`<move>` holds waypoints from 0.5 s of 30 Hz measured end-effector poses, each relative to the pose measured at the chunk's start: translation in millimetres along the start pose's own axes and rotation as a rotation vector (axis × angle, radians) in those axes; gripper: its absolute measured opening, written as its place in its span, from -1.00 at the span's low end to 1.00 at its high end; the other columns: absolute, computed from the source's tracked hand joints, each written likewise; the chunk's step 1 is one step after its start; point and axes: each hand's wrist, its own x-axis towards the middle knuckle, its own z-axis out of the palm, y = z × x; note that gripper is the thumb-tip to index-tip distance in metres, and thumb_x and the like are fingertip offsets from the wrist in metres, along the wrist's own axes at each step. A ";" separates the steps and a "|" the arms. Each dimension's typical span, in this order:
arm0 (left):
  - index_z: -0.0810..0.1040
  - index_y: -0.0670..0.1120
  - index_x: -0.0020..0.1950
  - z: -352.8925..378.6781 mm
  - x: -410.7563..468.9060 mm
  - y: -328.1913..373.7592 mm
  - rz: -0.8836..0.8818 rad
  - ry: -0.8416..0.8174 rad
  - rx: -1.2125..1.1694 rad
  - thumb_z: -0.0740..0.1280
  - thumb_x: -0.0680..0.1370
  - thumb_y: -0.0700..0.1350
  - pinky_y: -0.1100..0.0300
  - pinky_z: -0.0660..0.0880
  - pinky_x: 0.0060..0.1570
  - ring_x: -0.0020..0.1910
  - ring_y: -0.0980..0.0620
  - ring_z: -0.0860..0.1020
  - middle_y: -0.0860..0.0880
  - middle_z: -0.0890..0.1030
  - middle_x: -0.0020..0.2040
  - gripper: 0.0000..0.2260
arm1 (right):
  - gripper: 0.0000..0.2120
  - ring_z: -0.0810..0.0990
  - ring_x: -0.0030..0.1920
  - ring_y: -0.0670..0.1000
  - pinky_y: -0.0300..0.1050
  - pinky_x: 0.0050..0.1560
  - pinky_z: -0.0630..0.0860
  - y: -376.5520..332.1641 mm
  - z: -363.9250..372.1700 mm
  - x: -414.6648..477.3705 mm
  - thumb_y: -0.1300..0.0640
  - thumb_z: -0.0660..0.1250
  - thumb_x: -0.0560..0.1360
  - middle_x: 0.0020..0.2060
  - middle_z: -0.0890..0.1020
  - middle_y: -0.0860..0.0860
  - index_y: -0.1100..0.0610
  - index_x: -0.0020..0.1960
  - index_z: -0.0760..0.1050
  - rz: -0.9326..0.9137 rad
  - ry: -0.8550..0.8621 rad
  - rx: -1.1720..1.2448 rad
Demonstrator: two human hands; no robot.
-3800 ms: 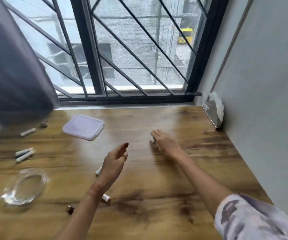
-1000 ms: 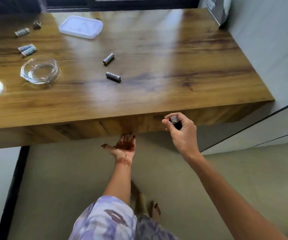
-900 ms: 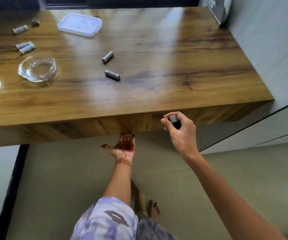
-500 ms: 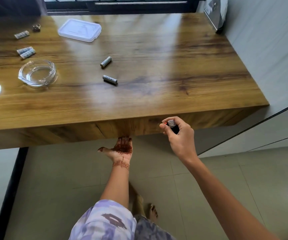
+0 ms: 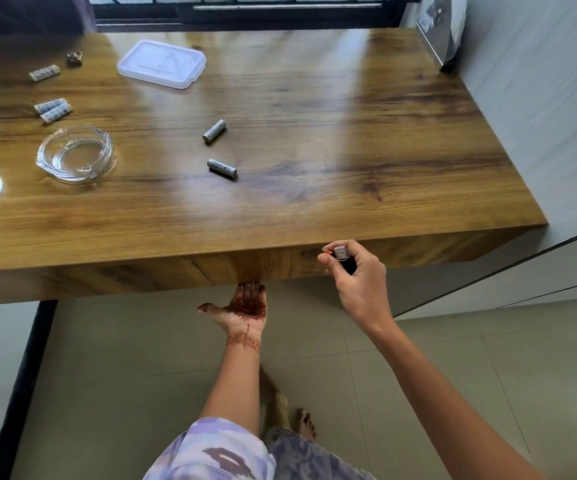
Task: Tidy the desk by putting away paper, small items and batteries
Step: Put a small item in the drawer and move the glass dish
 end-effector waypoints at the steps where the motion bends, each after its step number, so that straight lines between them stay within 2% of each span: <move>1: 0.17 -0.31 0.44 0.1 -0.5 -0.3 0.002 0.005 0.004 -0.14 0.40 0.49 -0.05 0.13 0.42 0.44 -0.15 0.25 -0.24 0.27 0.45 -0.03 | -0.93 0.54 -0.26 -0.23 -0.43 -0.22 0.45 0.0 0.8 1.1 0.15 0.39 0.45 -0.29 0.57 -0.20 0.03 -0.11 0.52 -0.001 -0.003 0.002; 7: 0.21 -0.32 0.42 -11.2 -18.3 -1.0 0.011 0.073 0.048 -0.12 0.42 0.47 -0.04 0.18 0.41 0.39 -0.16 0.33 -0.25 0.34 0.41 -0.06 | -0.94 0.55 -0.24 -0.20 -0.40 -0.19 0.46 -2.5 5.2 5.4 0.15 0.39 0.45 -0.27 0.58 -0.17 0.05 -0.09 0.53 -0.005 -0.018 0.022; 11: 0.23 -0.33 0.41 -23.1 -36.1 0.9 -0.020 0.093 0.068 -0.12 0.44 0.45 -0.04 0.18 0.40 0.41 -0.17 0.31 -0.26 0.32 0.42 -0.07 | -0.94 0.59 -0.18 -0.12 -0.31 -0.11 0.50 -7.3 6.6 2.5 0.15 0.38 0.46 -0.24 0.60 -0.10 0.07 -0.07 0.53 -0.018 -0.033 0.035; 15: 0.18 -0.32 0.43 -33.3 -46.9 0.5 -0.010 0.092 0.050 -0.12 0.45 0.44 -0.06 0.19 0.38 0.42 -0.19 0.28 -0.27 0.29 0.43 -0.08 | -0.94 0.59 -0.19 -0.10 -0.30 -0.13 0.51 -10.5 7.1 -8.1 0.16 0.38 0.46 -0.25 0.59 -0.10 0.09 -0.07 0.54 -0.040 -0.044 0.045</move>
